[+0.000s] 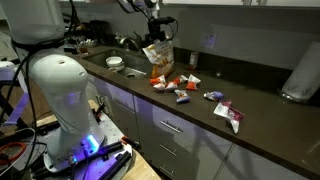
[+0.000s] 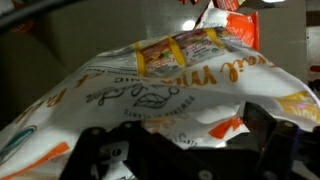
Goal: Remove two small packets from the pack on the countertop
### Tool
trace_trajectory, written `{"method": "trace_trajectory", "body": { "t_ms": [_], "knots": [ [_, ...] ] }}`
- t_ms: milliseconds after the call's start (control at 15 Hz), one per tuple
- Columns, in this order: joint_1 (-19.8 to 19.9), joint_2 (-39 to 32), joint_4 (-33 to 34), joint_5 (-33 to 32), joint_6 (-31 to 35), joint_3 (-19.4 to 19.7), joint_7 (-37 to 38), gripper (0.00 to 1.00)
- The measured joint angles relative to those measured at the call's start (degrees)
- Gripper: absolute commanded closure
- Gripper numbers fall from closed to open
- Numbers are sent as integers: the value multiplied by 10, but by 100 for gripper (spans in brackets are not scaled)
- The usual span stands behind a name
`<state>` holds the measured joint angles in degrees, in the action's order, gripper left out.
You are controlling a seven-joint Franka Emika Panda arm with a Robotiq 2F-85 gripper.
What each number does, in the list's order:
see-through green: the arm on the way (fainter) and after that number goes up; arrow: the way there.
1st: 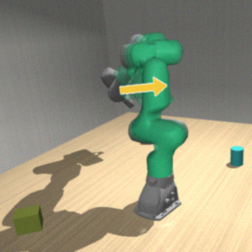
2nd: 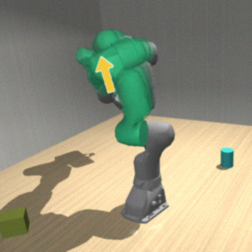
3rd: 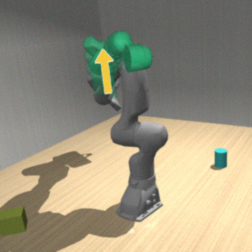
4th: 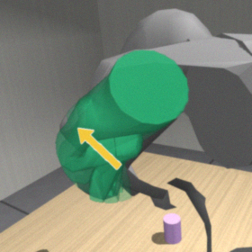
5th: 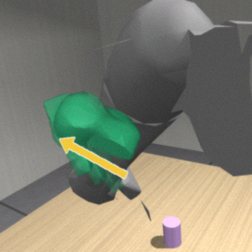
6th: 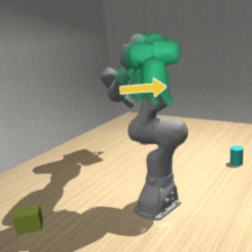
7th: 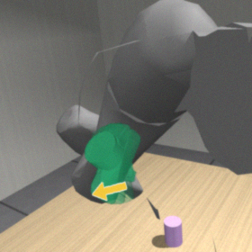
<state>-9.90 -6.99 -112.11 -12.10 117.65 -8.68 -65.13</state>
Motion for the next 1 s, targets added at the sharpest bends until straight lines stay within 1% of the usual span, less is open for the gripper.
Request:
{"method": "trace_trajectory", "body": {
  "t_ms": [800,1000],
  "knots": [
    [0,22,3,0,-7,1,-1,0],
    [0,22,4,0,-15,0,-18,0]
  ]
}}
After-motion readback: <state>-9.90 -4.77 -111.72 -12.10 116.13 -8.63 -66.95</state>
